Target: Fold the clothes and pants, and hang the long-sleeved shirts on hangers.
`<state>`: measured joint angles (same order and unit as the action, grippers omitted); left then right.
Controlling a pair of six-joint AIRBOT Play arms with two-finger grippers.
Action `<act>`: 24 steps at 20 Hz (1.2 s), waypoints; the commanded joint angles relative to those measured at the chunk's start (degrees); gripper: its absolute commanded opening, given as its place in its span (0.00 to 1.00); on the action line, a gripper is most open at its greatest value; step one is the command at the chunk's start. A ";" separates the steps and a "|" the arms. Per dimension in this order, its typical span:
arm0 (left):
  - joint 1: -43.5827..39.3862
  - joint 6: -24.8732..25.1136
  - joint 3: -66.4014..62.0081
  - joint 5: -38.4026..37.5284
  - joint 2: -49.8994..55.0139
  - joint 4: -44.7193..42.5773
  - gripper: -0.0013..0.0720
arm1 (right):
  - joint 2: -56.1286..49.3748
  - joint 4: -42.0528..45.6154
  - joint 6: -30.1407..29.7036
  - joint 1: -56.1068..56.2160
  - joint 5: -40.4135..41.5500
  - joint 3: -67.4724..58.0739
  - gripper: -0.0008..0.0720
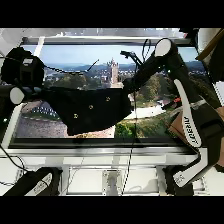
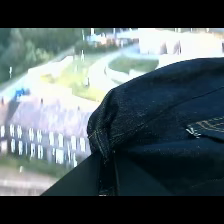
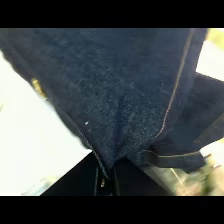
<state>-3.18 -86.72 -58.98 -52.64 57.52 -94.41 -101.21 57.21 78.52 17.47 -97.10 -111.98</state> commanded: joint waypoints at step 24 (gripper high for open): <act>8.33 -4.87 35.26 -3.13 -18.91 29.57 0.97 | 6.16 7.08 -7.56 -10.84 11.10 22.01 0.63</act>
<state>4.97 -95.48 -32.73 -60.27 41.25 -76.09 -96.53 65.52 73.69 4.71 -86.11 -94.43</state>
